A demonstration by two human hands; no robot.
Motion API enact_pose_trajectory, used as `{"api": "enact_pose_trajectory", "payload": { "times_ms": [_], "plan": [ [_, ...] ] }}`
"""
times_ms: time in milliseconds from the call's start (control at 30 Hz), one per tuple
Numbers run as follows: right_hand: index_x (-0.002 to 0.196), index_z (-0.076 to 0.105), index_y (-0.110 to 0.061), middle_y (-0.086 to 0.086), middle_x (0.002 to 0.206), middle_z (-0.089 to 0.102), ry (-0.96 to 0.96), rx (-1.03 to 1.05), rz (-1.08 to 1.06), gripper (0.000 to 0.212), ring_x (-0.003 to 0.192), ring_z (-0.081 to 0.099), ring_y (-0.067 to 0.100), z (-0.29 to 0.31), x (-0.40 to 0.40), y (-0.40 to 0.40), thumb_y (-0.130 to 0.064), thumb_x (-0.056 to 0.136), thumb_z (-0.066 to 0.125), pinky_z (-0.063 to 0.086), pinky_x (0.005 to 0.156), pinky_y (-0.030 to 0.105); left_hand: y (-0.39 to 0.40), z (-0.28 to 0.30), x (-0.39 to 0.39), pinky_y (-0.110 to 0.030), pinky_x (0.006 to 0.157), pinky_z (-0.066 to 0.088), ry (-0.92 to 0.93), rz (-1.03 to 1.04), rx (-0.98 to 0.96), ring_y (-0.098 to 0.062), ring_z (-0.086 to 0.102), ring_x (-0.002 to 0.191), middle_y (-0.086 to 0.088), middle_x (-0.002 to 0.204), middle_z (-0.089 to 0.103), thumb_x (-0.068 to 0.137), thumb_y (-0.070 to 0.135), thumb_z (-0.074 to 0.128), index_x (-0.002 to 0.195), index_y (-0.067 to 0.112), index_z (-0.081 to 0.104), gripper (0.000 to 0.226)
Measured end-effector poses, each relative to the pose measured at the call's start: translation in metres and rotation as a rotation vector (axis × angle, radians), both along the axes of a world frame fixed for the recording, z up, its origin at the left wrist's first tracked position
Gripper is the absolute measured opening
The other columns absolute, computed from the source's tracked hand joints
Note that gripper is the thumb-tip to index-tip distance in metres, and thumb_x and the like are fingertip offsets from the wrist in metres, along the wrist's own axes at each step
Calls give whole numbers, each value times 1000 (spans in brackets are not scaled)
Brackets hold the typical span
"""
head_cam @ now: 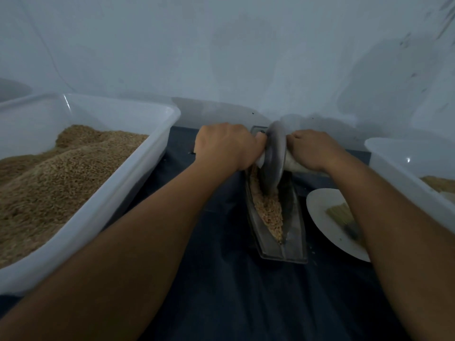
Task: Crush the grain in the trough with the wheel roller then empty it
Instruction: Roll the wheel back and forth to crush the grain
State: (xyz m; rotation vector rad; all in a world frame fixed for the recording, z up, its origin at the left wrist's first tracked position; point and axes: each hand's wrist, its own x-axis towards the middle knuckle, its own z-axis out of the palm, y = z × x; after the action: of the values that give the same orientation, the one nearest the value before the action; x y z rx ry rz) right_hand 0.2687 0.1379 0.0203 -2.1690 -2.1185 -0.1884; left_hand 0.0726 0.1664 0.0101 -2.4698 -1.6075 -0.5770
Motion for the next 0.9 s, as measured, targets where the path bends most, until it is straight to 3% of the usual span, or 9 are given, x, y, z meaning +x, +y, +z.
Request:
{"api": "enact_pose_trajectory", "payload": {
  "times_ms": [300,433,567,733,900],
  "plan": [
    [123,59,-13,17,122,61,-120,-66,13,36,107,57,34,9,-2,18,-22,106,30,47,85,40,20,0,7,-36,61,27,-18,21,-1,-23,39,64,-10,98,67,91,69,16,76,23,49,59],
    [120,59,-13,18,119,62,-158,-92,4,33,106,57,34,12,-2,23,-22,106,31,48,89,43,25,3,10,-37,65,30,-14,13,40,-24,42,71,-11,97,67,92,65,19,80,23,50,54],
    [114,61,-12,19,117,63,-162,-98,8,30,105,58,36,11,1,25,-22,105,34,48,90,44,29,5,14,-40,67,41,-3,21,57,-28,48,73,-6,74,50,91,64,18,80,20,52,56],
    [100,60,-15,19,114,61,-160,-40,16,25,100,58,36,13,5,34,-23,103,36,50,87,44,36,3,15,-37,62,30,-21,18,56,-21,40,61,-1,64,36,91,64,18,71,19,45,56],
    [91,53,-29,19,119,60,-135,-130,15,21,103,58,35,16,2,42,-28,103,36,44,77,37,42,1,13,-35,57,23,-47,13,35,-17,33,55,1,63,36,90,65,18,65,23,40,54]
  ]
}}
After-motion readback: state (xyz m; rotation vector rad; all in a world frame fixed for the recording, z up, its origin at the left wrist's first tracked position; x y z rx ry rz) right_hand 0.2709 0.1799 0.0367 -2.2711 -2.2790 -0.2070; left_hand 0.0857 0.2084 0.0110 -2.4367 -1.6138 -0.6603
